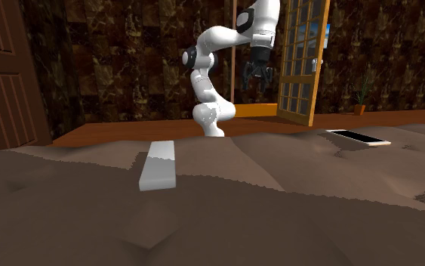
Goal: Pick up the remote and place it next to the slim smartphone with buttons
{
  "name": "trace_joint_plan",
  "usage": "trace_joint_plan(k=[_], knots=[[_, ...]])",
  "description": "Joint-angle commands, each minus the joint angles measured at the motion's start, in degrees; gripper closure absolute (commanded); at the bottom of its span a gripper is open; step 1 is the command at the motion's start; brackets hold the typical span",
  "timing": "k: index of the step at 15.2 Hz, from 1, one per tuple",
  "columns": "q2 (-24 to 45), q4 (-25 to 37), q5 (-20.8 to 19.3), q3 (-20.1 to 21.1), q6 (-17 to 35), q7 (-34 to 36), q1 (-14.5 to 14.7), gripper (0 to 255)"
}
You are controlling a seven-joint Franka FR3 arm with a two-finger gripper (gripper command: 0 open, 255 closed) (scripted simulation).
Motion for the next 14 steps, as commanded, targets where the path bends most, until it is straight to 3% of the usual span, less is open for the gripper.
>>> trace_joint_plan(k=[1, 14], knots=[[0.0, 0.0, 0.0, 0.0, 0.0, 0.0, 0.0, 0], [15.2, 7.3, -6.2, -14.5, 10.7, -13.2, -4.9, 0]])
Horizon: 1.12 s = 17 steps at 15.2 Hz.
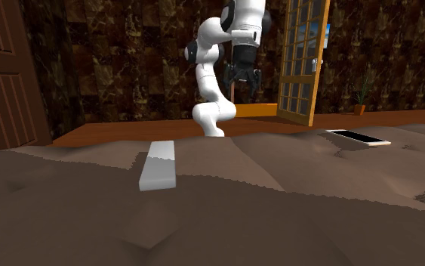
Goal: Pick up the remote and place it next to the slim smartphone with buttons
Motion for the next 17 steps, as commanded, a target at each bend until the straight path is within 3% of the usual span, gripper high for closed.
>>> trace_joint_plan(k=[1, 9, 17], knots=[[2.8, 1.7, -0.3, -2.2, 1.6, -2.1, -0.6, 0], [16.4, 12.1, 1.6, -10.3, 6.0, -11.0, -2.4, 0], [33.4, 27.5, 9.3, -17.1, 7.1, -21.3, -5.8, 0]])
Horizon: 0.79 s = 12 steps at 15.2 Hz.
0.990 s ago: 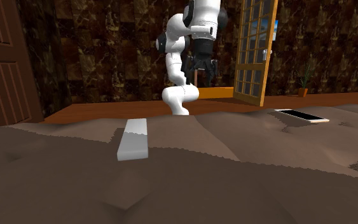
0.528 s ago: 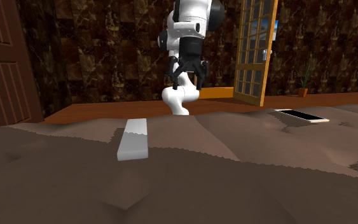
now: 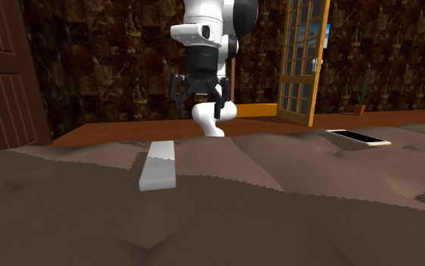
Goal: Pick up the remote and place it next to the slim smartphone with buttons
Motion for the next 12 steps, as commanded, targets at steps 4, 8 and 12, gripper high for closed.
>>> trace_joint_plan(k=[4, 8, 12], knots=[[12.0, 12.3, 6.7, -2.5, -1.6, -6.3, -4.3, 0], [22.9, 25.6, 12.6, -3.0, -5.3, -10.3, -9.9, 0], [25.1, 26.1, 13.6, -2.7, -3.9, -11.0, -11.0, 0]])
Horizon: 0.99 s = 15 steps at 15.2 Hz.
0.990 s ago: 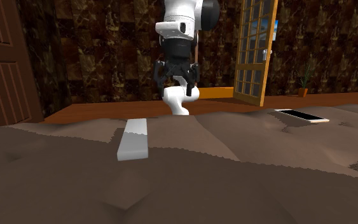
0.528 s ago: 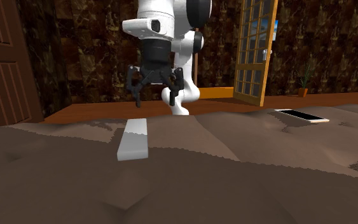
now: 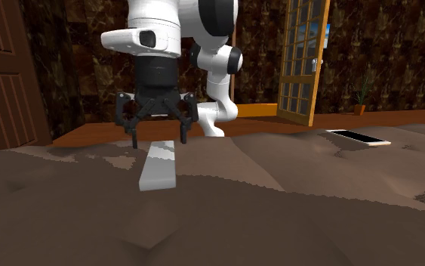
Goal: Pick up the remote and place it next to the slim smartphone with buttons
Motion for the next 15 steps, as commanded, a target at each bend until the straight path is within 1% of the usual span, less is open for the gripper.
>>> trace_joint_plan(k=[1, 5, 13, 14, 15], knots=[[0.4, -1.0, 0.2, 0.1, 1.3, -0.1, 0.0, 0], [0.2, -4.0, 0.2, 0.2, 4.2, -0.2, 0.4, 0], [0.2, -4.0, 0.2, 0.2, 4.2, -0.2, 0.4, 0], [0.2, -4.0, 0.2, 0.2, 4.2, -0.2, 0.4, 255], [0.2, -4.0, 0.2, 0.2, 4.2, -0.2, 0.4, 255]])
